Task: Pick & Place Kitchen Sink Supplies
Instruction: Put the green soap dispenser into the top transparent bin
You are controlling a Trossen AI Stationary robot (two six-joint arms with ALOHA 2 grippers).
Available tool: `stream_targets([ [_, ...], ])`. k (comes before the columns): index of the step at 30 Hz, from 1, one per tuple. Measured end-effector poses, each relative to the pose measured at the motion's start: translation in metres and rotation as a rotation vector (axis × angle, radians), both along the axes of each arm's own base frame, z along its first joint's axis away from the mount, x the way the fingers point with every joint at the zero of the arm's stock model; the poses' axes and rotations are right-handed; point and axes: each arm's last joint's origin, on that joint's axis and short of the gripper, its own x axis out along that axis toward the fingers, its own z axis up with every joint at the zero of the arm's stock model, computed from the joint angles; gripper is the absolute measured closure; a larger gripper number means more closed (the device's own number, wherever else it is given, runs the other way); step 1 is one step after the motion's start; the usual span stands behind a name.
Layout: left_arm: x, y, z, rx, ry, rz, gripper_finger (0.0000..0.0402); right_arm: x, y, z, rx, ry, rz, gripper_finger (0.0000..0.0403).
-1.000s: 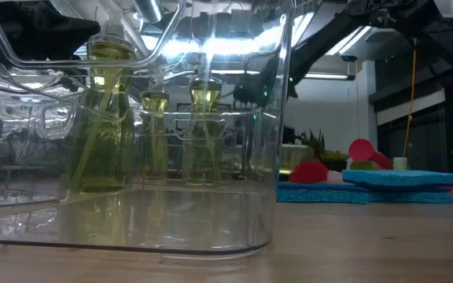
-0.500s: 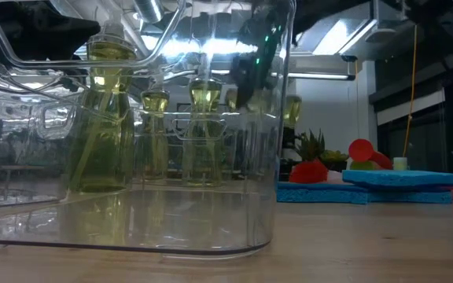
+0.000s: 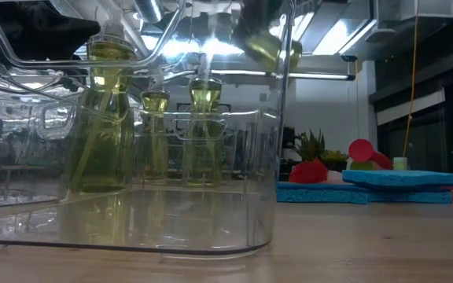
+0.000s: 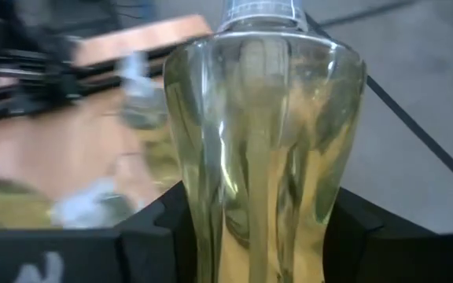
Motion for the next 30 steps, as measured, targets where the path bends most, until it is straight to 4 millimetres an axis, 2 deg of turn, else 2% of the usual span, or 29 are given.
stream_targets([
  [7, 0.000, 0.000, 0.000, 0.000, 0.000, 0.000, 0.0391, -0.007, 0.048, 0.021, -0.053, -0.047, 0.123, 0.0230],
  [11, 0.000, 0.000, 0.000, 0.000, 0.000, 0.000, 0.0391, -0.014, 0.065, 0.017, -0.068, -0.060, 0.163, 0.0230],
  [15, 0.000, 0.000, 0.000, 0.000, 0.000, 0.000, 0.0390, -0.019, 0.081, -0.005, -0.078, -0.143, 0.197, 0.0230],
  [19, 0.000, 0.000, 0.000, 0.000, 0.000, 0.000, 0.0389, -0.024, 0.104, -0.029, -0.076, -0.354, 0.276, 0.0230],
  [24, 0.000, 0.000, 0.000, 0.000, 0.000, 0.000, 0.0391, -0.020, 0.132, -0.077, -0.096, -0.548, 0.368, 0.0230],
  [30, 0.000, 0.000, 0.000, 0.000, 0.000, 0.000, 0.0391, -0.014, 0.143, -0.116, -0.305, -0.793, 0.412, 0.0230],
])
